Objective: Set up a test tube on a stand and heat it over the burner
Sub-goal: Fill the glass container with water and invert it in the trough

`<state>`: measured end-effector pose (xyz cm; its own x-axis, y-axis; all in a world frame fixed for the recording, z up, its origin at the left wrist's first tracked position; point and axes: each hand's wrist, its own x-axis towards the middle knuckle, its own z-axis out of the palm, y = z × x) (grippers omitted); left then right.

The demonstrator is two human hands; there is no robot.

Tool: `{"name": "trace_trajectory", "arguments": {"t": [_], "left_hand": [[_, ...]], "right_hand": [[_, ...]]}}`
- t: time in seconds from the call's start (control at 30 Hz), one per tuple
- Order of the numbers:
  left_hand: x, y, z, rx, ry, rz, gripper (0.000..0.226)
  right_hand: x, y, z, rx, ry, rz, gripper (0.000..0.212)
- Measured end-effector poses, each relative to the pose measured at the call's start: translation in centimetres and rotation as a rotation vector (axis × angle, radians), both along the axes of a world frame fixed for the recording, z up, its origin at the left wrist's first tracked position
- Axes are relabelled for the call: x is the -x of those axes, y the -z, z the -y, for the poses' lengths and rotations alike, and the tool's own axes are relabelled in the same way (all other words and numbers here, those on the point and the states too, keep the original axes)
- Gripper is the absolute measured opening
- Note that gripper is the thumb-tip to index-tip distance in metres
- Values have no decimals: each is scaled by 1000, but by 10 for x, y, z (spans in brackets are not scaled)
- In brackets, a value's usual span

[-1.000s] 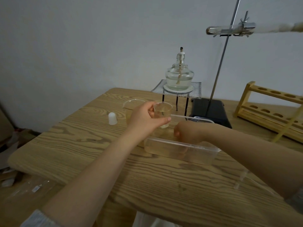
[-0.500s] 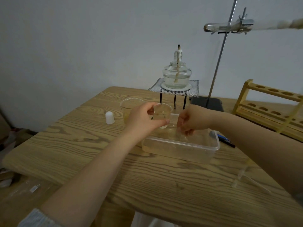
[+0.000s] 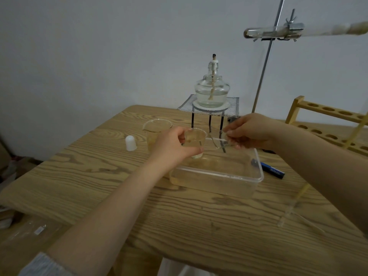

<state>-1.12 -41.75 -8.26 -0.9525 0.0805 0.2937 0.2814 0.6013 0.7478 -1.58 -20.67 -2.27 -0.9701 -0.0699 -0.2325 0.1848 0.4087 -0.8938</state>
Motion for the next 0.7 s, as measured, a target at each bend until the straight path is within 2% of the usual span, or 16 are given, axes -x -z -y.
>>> {"name": "trace_trajectory", "arguments": {"t": [0.37,0.47,0.7], "left_hand": [[-1,2,-2,19,6,31,76],[-3,1,-3,24,7,35,80],[-3,2,-5,44,1,21,70]], "right_hand": [[-5,4,7,324,41,126,14],[-5,5,11,361,42,140,12],[-4,5,18,360,58,147,7]]}}
